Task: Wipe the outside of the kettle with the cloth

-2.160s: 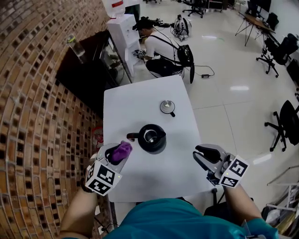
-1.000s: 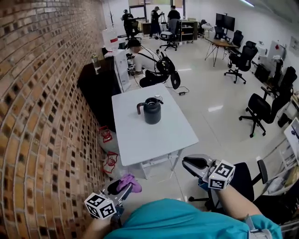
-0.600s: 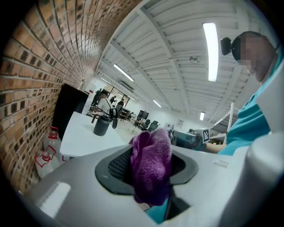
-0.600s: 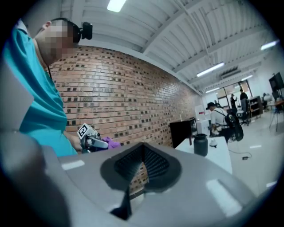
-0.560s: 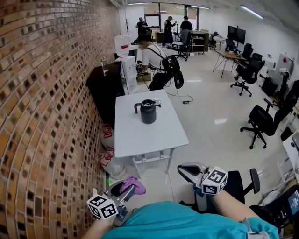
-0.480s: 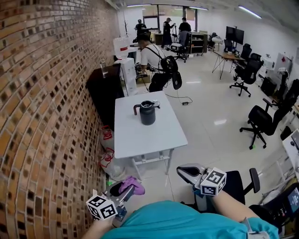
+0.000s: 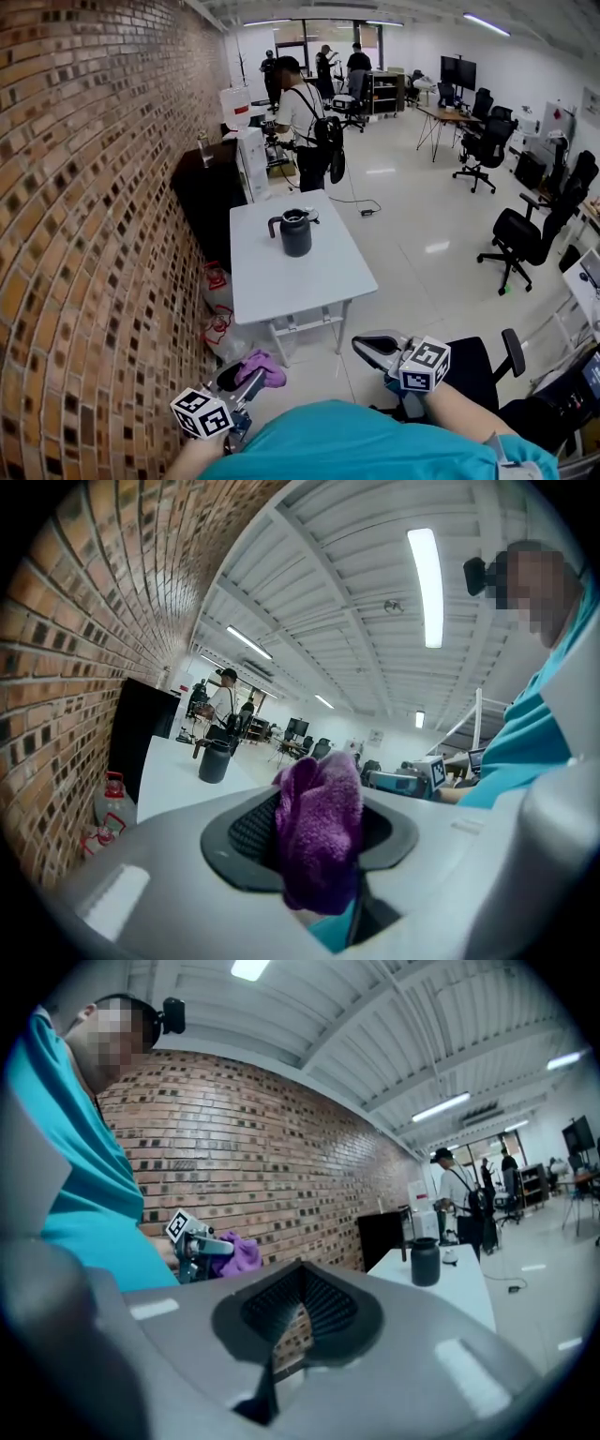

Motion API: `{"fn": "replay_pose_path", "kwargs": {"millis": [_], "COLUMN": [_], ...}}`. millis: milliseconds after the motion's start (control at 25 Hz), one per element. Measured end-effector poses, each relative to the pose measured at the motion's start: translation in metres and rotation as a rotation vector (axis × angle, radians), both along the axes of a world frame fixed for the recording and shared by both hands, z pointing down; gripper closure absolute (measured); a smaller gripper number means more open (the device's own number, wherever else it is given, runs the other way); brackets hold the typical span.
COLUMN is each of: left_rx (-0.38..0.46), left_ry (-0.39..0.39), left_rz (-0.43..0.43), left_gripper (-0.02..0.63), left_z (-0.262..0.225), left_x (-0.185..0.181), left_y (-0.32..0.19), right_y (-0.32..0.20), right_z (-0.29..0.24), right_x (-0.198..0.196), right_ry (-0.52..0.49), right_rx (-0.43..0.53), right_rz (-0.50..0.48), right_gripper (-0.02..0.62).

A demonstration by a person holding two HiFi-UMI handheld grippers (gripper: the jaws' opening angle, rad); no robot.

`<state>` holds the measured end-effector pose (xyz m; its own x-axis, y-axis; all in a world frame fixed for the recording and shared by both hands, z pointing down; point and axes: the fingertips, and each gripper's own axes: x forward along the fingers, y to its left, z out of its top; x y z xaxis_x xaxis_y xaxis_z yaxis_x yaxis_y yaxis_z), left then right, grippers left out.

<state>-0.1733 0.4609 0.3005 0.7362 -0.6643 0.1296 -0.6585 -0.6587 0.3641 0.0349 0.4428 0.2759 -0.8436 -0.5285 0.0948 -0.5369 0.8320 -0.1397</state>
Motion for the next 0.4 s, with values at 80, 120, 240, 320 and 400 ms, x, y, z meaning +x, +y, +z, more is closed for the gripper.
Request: {"fn": "replay_pose_path", "kwargs": {"millis": [80, 120, 240, 320, 400], "left_rx": [0.0, -0.002, -0.012, -0.015, -0.015], "left_ry": [0.006, 0.007, 0.014, 0.017, 0.02], "left_rz": [-0.003, -0.005, -0.002, 0.006, 0.014], "left_gripper": [0.424, 0.424, 0.423, 0.424, 0.424], "left_z": [-0.004, -0.008, -0.022, -0.032, -0.042], "left_x": [0.0, -0.004, -0.021, -0.036, -0.051], "left_y": [-0.001, -0.002, -0.012, -0.022, -0.033], "right_y": [0.002, 0.002, -0.007, -0.018, -0.03], "right_z": [-0.004, -0.008, -0.024, -0.036, -0.048], "right_x": [-0.001, -0.004, -0.021, -0.036, -0.053], "right_ry": [0.003, 0.005, 0.006, 0.004, 0.004], "right_rx": [-0.001, -0.003, -0.012, -0.014, -0.014], "right_rz": [-0.007, -0.009, -0.004, 0.001, 0.004], "right_gripper": [0.594, 0.594, 0.594, 0.594, 0.594]}}
